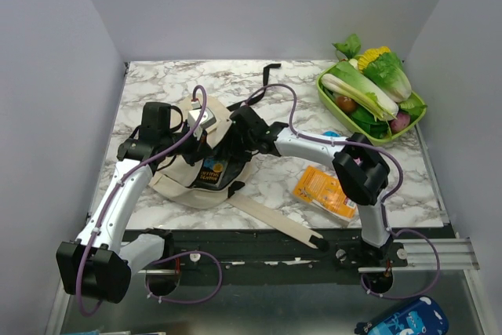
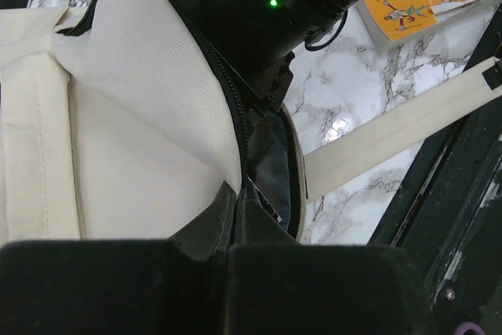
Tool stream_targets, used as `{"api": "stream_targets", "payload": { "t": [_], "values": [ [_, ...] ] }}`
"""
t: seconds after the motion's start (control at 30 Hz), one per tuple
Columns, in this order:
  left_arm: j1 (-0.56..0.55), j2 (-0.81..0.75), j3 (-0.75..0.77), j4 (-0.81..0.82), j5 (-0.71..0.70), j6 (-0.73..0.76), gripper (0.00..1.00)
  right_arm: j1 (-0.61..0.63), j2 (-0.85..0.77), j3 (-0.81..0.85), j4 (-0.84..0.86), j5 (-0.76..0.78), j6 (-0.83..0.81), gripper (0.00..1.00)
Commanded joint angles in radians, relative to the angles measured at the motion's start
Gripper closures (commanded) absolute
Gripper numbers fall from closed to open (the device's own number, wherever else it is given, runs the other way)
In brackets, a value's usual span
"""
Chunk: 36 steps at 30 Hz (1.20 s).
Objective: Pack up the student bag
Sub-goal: Place the book in the student bag, then pick up the book from the center of the board.
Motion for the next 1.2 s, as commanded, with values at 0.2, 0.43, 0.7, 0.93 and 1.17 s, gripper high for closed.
{"api": "stream_targets", "payload": {
  "t": [0.2,0.43,0.7,0.93,1.17],
  "values": [
    [-0.007,-0.005,0.024,0.011,0.068,-0.015,1.0,0.023,0.037,0.075,-0.04,-0.031,-0.047,0.55],
    [-0.01,-0.001,0.054,0.019,0.074,-0.042,1.0,0.029,0.147,0.255,0.0,-0.135,-0.045,0.54],
    [-0.01,-0.034,0.026,0.002,0.054,-0.004,1.0,-0.031,-0.158,0.001,-0.023,-0.024,-0.131,0.28],
    [-0.01,-0.036,0.004,0.011,0.062,0.008,1.0,-0.205,-0.632,-0.477,-0.177,0.211,-0.078,0.14],
    [-0.009,-0.022,0.001,0.016,0.068,0.01,1.0,-0.319,-0.871,-0.678,-0.408,0.423,0.005,0.17]
  ]
}}
